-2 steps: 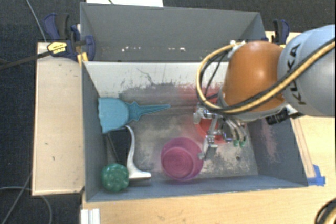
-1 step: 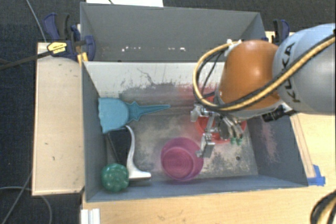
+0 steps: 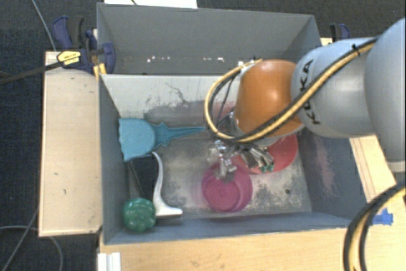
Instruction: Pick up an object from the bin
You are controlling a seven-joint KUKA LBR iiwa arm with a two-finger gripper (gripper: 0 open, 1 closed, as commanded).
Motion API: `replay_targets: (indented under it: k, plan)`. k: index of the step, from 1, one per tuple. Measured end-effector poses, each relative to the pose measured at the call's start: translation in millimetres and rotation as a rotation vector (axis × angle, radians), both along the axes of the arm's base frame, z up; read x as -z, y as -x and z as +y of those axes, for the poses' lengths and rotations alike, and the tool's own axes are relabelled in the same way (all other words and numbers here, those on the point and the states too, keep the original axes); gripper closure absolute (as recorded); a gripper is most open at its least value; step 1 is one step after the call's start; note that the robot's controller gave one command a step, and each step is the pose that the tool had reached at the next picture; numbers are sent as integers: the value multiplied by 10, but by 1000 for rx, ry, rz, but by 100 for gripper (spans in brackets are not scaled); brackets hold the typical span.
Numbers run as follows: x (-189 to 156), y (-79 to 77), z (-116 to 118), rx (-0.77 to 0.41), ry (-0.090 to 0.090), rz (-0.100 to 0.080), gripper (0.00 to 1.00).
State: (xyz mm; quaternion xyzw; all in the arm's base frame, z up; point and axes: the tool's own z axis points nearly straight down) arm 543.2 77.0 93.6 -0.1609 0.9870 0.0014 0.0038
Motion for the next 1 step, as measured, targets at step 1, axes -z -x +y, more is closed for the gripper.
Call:
replay_targets:
  k: [1]
  plan:
    - [0, 0, -1, 2, 0, 0, 100]
